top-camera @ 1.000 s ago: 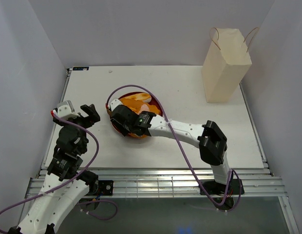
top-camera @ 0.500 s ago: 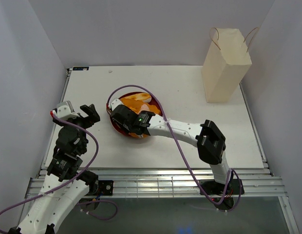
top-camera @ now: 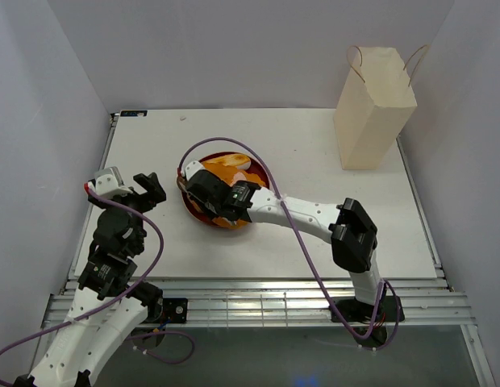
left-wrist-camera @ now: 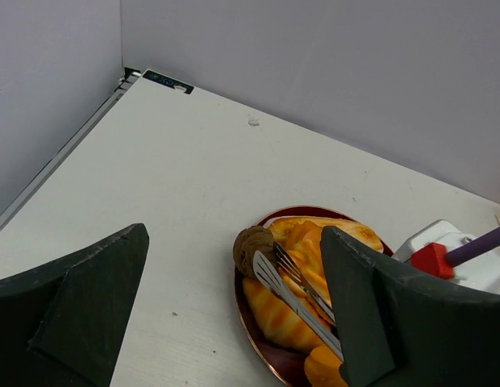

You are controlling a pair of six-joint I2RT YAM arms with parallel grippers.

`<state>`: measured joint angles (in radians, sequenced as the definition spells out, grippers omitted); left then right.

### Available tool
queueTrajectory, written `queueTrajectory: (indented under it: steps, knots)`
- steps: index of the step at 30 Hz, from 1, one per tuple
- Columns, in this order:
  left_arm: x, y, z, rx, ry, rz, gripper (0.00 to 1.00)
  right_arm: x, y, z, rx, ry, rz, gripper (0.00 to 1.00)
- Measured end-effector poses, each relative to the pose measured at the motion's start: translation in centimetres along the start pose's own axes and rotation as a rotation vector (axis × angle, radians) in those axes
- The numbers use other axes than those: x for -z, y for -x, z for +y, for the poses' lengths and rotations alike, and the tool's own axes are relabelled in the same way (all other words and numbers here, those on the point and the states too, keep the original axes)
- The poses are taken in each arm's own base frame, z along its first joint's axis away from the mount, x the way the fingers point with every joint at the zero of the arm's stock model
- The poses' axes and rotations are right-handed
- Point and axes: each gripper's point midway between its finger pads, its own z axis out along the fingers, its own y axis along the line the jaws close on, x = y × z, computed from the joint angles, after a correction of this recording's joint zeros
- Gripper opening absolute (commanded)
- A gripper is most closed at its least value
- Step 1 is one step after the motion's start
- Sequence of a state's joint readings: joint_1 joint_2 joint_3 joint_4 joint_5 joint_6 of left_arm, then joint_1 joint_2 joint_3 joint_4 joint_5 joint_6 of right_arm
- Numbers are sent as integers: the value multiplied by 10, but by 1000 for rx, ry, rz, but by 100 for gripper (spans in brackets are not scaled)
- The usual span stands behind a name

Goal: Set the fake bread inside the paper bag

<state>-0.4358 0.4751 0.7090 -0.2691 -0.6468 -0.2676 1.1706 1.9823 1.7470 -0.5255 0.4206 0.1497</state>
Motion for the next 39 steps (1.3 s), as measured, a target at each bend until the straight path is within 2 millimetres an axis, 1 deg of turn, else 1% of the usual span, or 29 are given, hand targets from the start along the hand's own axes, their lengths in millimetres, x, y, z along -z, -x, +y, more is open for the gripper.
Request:
queueTrajectory:
  steps: [12, 17, 25, 29, 32, 34, 36, 39]
  knots:
    - [-3, -5, -1, -11, 1, 15, 98, 36, 29, -11, -37, 14, -85, 16]
    - [-3, -6, -1, -13, 1, 17, 98, 52, 38, -15, -50, 22, -116, 16]
    - [-3, -8, -1, -15, 2, 20, 98, 92, 59, -22, -84, 77, -193, 16]
    - [-3, -8, -2, -15, -1, 21, 98, 111, 67, -31, -99, 77, -232, 17]
    - [-3, -8, -2, -16, -3, 22, 98, 120, 67, -44, -113, 64, -244, 17]
    - [-3, -8, -2, -16, -2, 21, 98, 126, 66, -58, -126, 46, -251, 17]
    - [-3, -8, -2, -16, 0, 21, 98, 133, 65, -75, -145, 20, -260, 17]
    - [-3, -9, -2, -17, 0, 22, 98, 147, 64, -108, -181, -26, -285, 17]
